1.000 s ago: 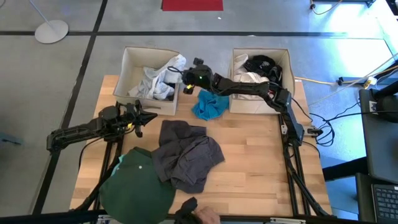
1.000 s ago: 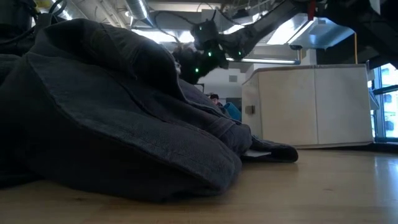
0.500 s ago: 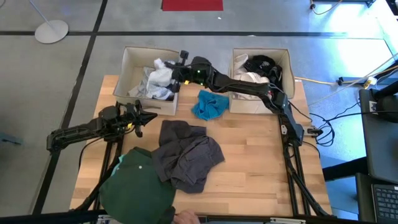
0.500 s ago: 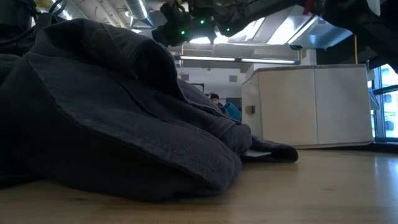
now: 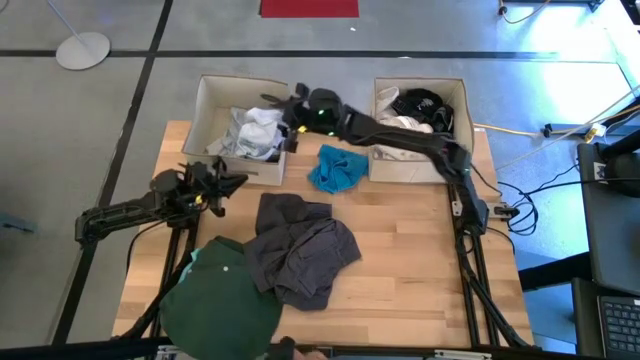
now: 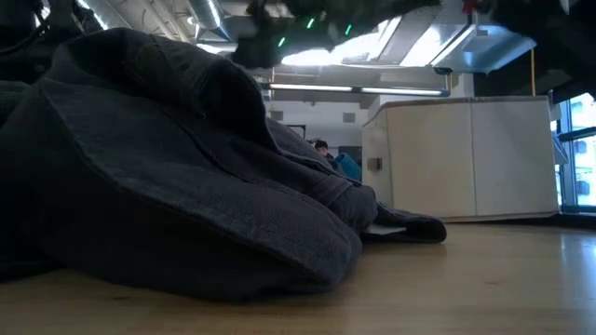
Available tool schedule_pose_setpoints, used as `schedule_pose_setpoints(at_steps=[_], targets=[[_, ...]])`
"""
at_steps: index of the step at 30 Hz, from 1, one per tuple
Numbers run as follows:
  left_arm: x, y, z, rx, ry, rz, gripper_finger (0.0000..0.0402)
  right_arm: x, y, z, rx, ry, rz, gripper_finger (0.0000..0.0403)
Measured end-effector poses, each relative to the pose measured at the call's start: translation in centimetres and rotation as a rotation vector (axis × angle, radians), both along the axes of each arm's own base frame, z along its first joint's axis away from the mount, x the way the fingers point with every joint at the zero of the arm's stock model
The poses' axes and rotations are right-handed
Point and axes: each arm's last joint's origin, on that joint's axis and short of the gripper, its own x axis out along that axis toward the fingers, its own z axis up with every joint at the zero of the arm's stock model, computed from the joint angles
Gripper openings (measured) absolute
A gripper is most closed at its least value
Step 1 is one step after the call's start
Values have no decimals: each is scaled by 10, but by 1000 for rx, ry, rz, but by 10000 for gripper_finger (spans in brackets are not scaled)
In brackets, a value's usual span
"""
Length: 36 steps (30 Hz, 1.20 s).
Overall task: Sort clothes
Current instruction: Put the patterned white dress into the left laundry bin, then put the blue shorts into the left laundry bin
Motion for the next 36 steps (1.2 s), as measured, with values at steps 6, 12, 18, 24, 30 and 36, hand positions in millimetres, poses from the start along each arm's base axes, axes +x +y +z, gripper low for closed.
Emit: schedule_pose_setpoints(at_steps=[6, 12, 18, 24, 30, 36], targets=[[0, 1, 0, -15, 4, 20, 52, -52, 25, 54, 49, 150, 13, 278], [0, 1, 3, 6, 21, 26, 142, -118, 60, 104, 86, 261, 52, 291], [1, 1, 22, -5, 153, 28, 186, -149, 90, 91, 151, 482, 113, 291], [8, 3, 46, -59, 360, 24, 180, -149, 93, 29, 194, 615, 97, 291], [21, 7, 70, -64, 478, 22, 168, -137, 85, -37, 107, 619, -42, 291], [36, 11, 74, -44, 571, 16, 163, -120, 75, -78, 68, 574, -97, 291]])
